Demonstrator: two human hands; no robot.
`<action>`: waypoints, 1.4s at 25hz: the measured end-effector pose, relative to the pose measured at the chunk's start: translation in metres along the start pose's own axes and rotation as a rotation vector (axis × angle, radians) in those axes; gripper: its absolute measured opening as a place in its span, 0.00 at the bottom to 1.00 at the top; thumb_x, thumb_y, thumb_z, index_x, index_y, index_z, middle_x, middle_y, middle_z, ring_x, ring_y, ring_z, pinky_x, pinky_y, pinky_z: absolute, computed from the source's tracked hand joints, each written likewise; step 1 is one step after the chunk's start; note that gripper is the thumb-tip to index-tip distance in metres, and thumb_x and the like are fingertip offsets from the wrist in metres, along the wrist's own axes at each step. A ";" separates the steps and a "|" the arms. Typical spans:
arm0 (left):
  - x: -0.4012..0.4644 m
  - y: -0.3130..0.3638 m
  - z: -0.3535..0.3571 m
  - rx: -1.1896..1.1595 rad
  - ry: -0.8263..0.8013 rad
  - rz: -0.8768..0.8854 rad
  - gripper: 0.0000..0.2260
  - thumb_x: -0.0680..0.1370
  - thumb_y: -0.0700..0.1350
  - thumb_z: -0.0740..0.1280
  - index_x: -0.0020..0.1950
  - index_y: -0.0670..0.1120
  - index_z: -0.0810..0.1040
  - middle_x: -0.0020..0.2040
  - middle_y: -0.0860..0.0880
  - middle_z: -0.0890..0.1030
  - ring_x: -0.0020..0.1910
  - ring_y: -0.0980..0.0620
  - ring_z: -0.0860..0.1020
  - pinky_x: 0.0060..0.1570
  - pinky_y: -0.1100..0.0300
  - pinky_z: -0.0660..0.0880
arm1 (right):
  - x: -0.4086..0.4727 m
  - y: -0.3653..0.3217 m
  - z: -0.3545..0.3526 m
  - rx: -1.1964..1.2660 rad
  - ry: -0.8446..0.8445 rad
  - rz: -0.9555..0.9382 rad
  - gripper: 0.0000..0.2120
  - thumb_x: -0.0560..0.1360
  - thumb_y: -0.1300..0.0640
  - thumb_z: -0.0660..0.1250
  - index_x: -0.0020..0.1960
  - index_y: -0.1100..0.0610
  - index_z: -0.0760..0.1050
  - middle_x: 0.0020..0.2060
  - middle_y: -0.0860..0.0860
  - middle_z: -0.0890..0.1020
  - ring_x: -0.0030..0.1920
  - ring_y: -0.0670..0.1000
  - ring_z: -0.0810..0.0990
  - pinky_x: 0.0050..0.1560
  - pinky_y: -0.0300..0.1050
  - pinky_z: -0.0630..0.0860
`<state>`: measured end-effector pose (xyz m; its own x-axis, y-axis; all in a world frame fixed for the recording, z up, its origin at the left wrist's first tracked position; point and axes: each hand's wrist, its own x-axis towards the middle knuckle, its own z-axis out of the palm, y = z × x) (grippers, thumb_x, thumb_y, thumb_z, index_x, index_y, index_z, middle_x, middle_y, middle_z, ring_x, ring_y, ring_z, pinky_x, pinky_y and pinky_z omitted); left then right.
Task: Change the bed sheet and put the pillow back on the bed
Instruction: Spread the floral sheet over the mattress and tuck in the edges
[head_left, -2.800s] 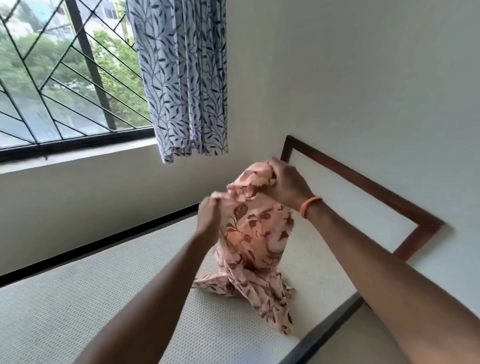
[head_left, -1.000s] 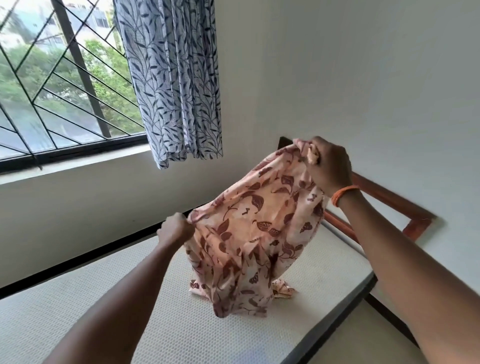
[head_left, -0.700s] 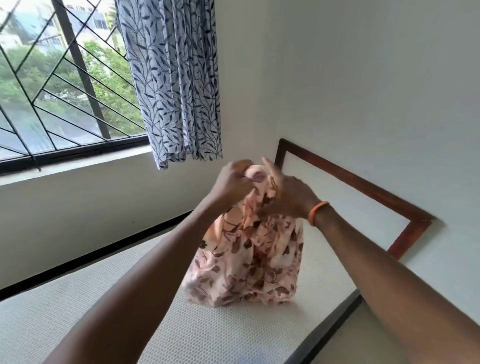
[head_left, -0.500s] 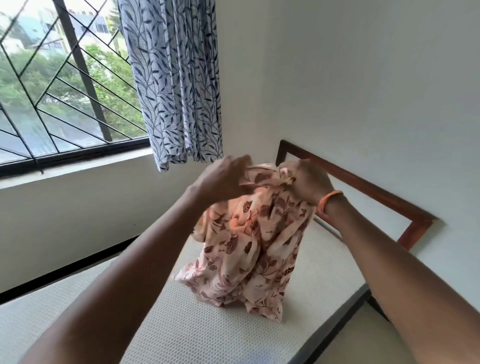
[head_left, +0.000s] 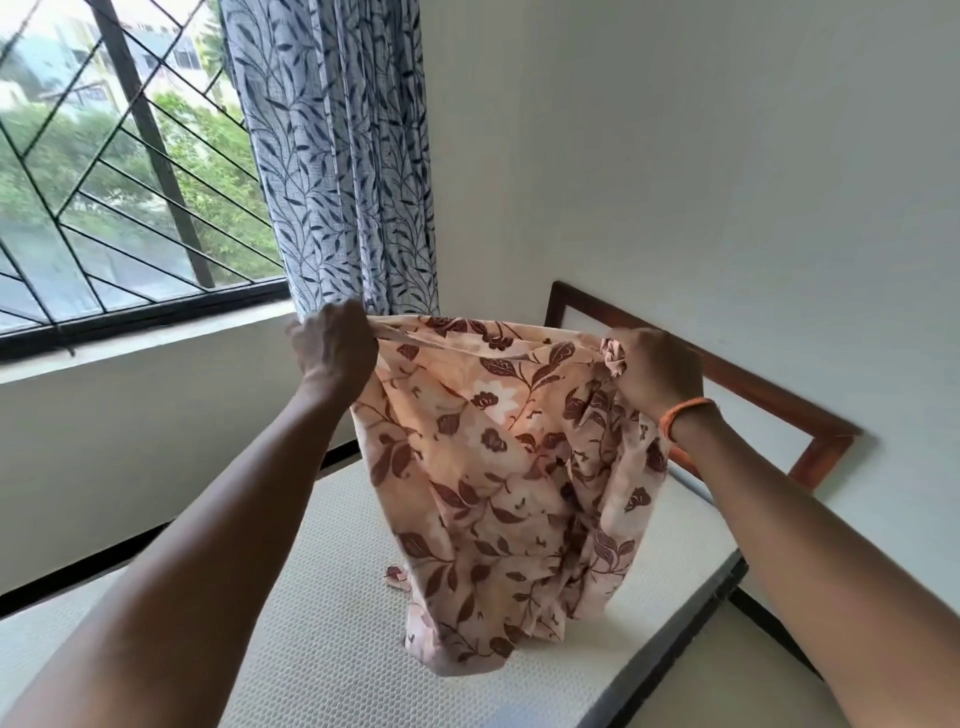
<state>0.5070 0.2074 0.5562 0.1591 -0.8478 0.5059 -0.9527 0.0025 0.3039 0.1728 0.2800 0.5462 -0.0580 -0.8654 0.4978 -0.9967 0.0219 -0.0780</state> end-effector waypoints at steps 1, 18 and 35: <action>0.006 -0.007 0.005 -0.111 -0.031 -0.103 0.05 0.76 0.38 0.64 0.42 0.47 0.75 0.36 0.47 0.75 0.36 0.48 0.74 0.41 0.54 0.71 | -0.001 0.000 0.000 0.023 0.009 0.032 0.03 0.73 0.55 0.71 0.45 0.51 0.78 0.38 0.52 0.83 0.40 0.58 0.83 0.35 0.46 0.79; -0.027 0.084 -0.021 -0.589 -0.451 0.415 0.15 0.72 0.54 0.74 0.51 0.47 0.77 0.41 0.52 0.81 0.38 0.53 0.81 0.31 0.63 0.75 | 0.001 -0.058 -0.025 0.834 -0.052 -0.173 0.08 0.73 0.63 0.66 0.49 0.62 0.80 0.41 0.51 0.84 0.43 0.45 0.82 0.43 0.43 0.77; -0.064 0.099 -0.025 -0.807 -0.654 0.426 0.03 0.77 0.40 0.68 0.48 0.45 0.80 0.43 0.52 0.81 0.39 0.58 0.79 0.38 0.67 0.77 | -0.005 -0.051 -0.008 0.813 -0.569 -0.311 0.32 0.70 0.61 0.72 0.72 0.53 0.66 0.61 0.49 0.77 0.58 0.38 0.77 0.57 0.34 0.72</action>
<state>0.4087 0.2756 0.5743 -0.5321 -0.8107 0.2441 -0.4129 0.5002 0.7611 0.2233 0.2873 0.5542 0.4408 -0.8879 0.1314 -0.6120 -0.4044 -0.6797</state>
